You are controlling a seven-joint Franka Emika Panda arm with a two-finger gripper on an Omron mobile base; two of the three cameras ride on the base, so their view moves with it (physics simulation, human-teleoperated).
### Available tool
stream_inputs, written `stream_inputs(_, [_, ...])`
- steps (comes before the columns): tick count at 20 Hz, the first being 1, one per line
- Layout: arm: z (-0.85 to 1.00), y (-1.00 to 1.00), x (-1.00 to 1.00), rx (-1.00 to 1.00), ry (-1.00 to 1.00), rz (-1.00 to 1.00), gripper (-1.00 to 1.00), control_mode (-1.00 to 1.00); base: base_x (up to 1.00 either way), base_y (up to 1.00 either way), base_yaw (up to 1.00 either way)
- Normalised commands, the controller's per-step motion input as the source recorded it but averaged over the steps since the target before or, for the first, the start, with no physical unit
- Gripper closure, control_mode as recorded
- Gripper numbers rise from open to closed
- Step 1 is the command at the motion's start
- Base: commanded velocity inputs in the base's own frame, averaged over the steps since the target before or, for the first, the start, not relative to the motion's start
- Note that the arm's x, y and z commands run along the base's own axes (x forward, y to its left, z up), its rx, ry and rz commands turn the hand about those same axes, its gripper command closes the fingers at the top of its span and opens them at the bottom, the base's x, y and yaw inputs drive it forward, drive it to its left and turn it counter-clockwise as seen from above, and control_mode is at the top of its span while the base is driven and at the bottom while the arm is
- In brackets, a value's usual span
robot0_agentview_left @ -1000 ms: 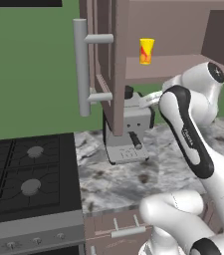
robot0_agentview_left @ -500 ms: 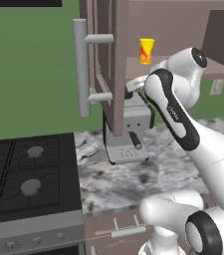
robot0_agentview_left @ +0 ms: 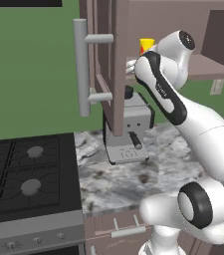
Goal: Take the cinnamon bottle from the cabinet and place it on the dining table, next to the plate with the cupcake. Then take the chocolate from the dining counter and place it on the cupcake plate.
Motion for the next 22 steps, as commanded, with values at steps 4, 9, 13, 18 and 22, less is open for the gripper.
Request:
stream_inputs(4, [0.25, 0.26, 0.4, 0.0, 0.05, -0.06, -1.0, -1.0, 0.0, 0.0, 0.0])
stream_inputs(9, [0.13, 0.14, 0.34, 0.0, 0.0, 0.0, -1.0, -1.0, 0.0, 0.0, 0.0])
stream_inputs(13, [0.0, 0.02, 0.31, 0.0, 0.0, 0.0, -1.0, -1.0, 0.0, 0.0, 0.0])
stream_inputs(18, [0.0, 0.03, 0.26, 0.0, 0.0, 0.0, -1.0, -1.0, 0.0, 0.0, 0.0])
stream_inputs(22, [-0.14, 0.16, 0.13, 0.0, 0.0, 0.0, -1.0, -1.0, 0.0, 0.0, 0.0])
